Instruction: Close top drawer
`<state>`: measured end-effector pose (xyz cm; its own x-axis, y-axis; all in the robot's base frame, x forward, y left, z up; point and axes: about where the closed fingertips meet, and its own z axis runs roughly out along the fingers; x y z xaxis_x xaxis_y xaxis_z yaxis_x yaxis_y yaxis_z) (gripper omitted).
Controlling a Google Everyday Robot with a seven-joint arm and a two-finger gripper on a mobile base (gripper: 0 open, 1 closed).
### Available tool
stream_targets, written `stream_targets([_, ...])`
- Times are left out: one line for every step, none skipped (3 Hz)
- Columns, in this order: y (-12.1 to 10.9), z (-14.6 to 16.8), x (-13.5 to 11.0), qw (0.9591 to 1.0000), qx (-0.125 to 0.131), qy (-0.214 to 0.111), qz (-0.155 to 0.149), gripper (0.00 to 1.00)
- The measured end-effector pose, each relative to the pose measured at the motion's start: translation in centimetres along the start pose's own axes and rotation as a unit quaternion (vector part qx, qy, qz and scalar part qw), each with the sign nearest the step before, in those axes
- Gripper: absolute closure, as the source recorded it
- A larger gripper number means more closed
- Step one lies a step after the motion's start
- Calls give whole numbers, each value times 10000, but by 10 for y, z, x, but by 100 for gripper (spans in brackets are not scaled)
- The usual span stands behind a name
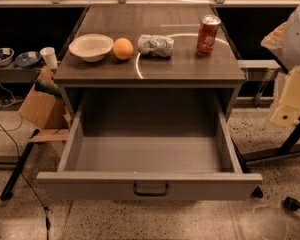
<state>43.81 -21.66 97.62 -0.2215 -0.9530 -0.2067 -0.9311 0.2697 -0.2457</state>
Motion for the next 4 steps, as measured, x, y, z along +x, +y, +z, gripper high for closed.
stream_targets([0,0,0,10000,12,-3,-6,0])
stream_targets([6,11,0,9998,-34,-54,-198,0])
stream_targets([16,30,8,9997,-133,-99,-182,0])
stream_targets([36,56,30,9989,-279,-207,324,0])
